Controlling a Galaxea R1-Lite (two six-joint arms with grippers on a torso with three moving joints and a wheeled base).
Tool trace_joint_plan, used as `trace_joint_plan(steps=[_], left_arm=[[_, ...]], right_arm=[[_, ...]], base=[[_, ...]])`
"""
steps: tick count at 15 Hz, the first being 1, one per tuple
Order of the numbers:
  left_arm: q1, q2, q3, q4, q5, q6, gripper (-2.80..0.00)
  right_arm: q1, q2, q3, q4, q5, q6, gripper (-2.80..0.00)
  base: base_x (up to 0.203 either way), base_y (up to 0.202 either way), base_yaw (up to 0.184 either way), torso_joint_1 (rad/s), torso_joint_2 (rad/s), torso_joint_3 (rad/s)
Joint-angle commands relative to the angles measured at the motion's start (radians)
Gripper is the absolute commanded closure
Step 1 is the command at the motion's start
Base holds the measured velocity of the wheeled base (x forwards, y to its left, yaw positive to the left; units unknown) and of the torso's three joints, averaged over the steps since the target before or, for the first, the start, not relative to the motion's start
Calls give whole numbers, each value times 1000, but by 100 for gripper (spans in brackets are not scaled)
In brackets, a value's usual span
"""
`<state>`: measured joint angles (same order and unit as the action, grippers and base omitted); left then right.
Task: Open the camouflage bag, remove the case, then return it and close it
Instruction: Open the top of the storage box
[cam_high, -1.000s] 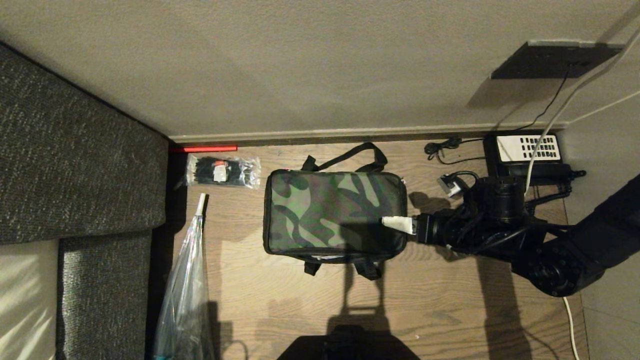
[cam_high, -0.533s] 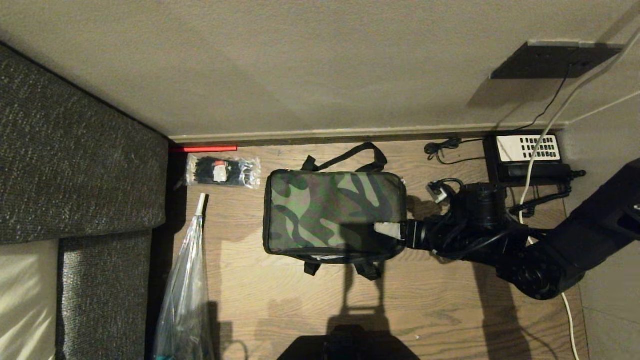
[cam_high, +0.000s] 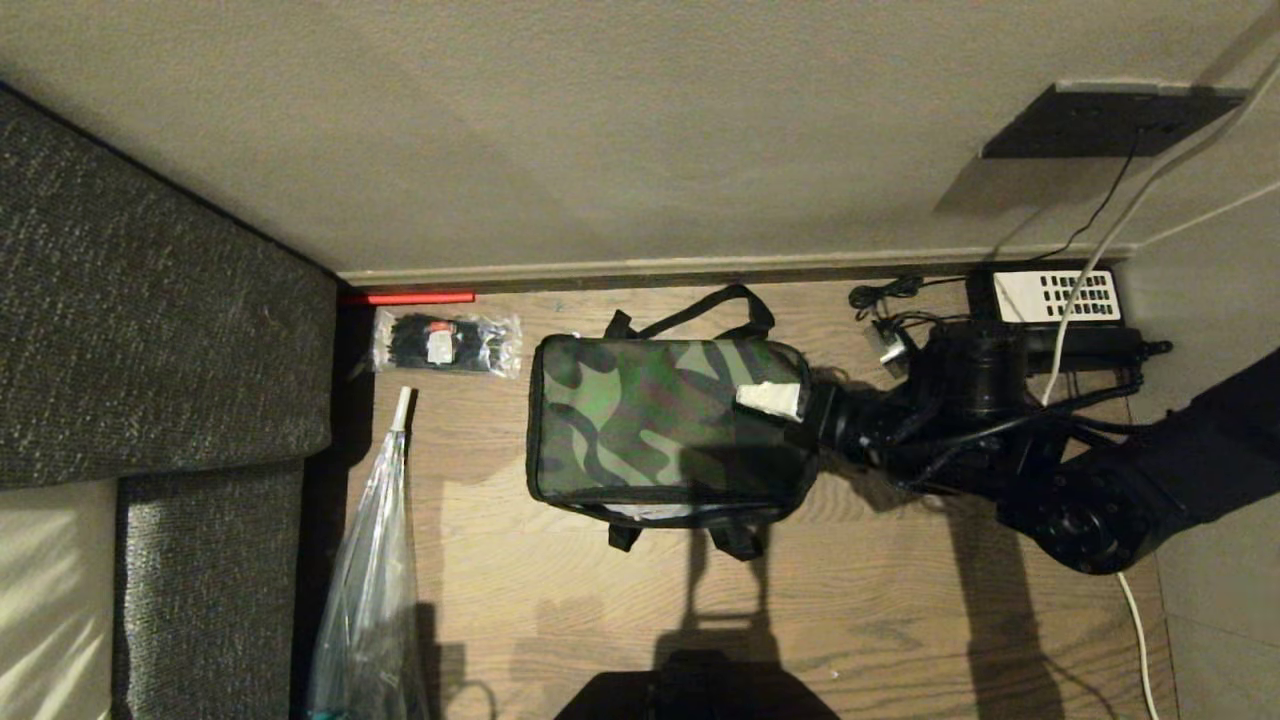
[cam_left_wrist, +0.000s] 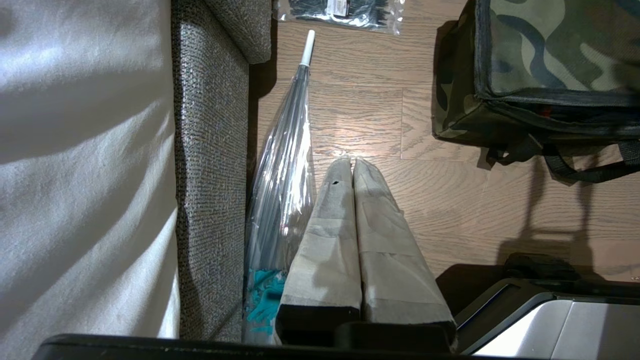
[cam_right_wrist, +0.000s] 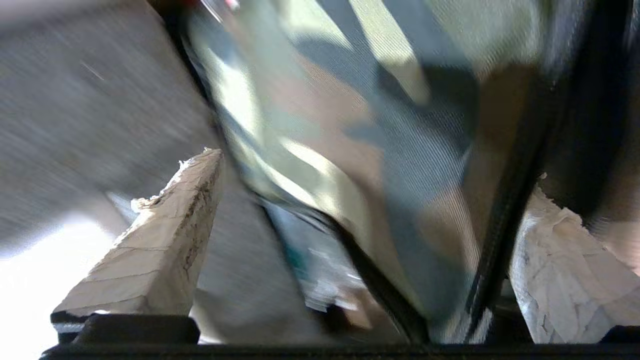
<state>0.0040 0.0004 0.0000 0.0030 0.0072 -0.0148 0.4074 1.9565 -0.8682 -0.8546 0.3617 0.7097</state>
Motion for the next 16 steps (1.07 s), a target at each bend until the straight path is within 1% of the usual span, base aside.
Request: trace_joint_plan(steps=[1,4,5,7,8,10,12,14,16], left_arm=[[1,-2,3,0,0,-1,0],[1,-2,3,0,0,-1,0],[1,-2,3,0,0,1,0],[1,-2,3,0,0,-1,0],[1,-2,3,0,0,0,0],[1,-2,3,0,0,1,0],[1,-2,3,0,0,0,0],[1,-2,3,0,0,-1,0],[1,-2,3,0,0,-1,0]], right_arm=[[-2,-56,-76,29,4,145,-280],[-17,-72,-160,41,0,177,-280],[-29,-72,-204,39,-2,200,-280],[-67,-73,-290,35,-3,281,-280],[-87,-73,-316,31,-2,298,-280],[-113,-63,-349,-17,-3,295,-280],[-123,-47,-343,-68,-4,288,-280],[-123,-56,-316,-73,0,272,-280],[-122,-93,-229,-82,9,254,-280]], base=[[0,0,0,0,0,0],[0,0,0,0,0,0],[0,0,0,0,0,0],[0,0,0,0,0,0],[0,0,0,0,0,0],[0,0,0,0,0,0],[0,0,0,0,0,0],[0,0,0,0,0,0],[0,0,0,0,0,0]])
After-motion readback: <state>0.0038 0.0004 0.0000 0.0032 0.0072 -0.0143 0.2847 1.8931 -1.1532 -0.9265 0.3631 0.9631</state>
